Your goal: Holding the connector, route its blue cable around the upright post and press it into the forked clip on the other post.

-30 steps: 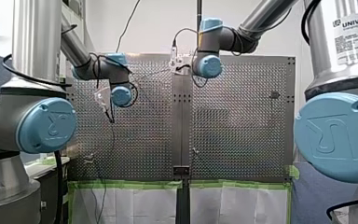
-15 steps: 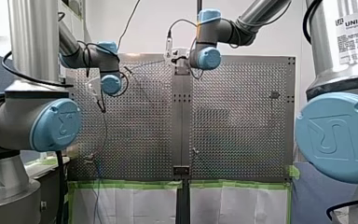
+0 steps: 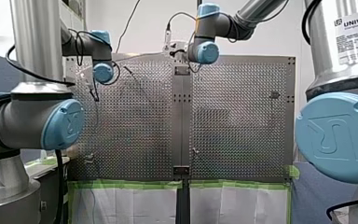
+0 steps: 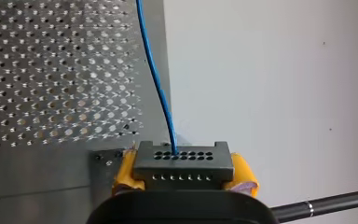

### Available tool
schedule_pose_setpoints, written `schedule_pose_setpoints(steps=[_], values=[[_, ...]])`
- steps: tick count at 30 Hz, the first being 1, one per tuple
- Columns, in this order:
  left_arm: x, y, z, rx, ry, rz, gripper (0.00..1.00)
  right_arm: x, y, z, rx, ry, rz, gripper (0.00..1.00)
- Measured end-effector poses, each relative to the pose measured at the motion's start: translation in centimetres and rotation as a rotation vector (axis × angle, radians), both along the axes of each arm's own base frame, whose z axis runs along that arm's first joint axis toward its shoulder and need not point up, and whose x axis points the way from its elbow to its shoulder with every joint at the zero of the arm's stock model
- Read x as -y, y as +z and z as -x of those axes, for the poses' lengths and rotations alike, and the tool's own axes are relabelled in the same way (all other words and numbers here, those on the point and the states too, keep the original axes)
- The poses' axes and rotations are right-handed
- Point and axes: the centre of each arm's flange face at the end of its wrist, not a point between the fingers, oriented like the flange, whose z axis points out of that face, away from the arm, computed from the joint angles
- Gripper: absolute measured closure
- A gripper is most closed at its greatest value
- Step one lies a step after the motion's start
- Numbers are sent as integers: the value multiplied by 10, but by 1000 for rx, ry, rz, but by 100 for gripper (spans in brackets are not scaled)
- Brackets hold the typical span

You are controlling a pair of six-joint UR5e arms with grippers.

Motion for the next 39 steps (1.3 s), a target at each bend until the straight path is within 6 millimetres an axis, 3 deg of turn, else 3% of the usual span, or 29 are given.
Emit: schedule_pose_setpoints(steps=[12, 26, 39], values=[[-9, 44, -20, 62, 3, 27, 100, 23, -9, -27, -29, 5, -26, 100], [-15, 70, -59, 64, -11, 25, 100, 49, 38, -39, 42, 3, 12, 100], [-24, 82, -99, 78, -44, 4, 100, 73, 19, -60, -9, 2, -41, 100]])
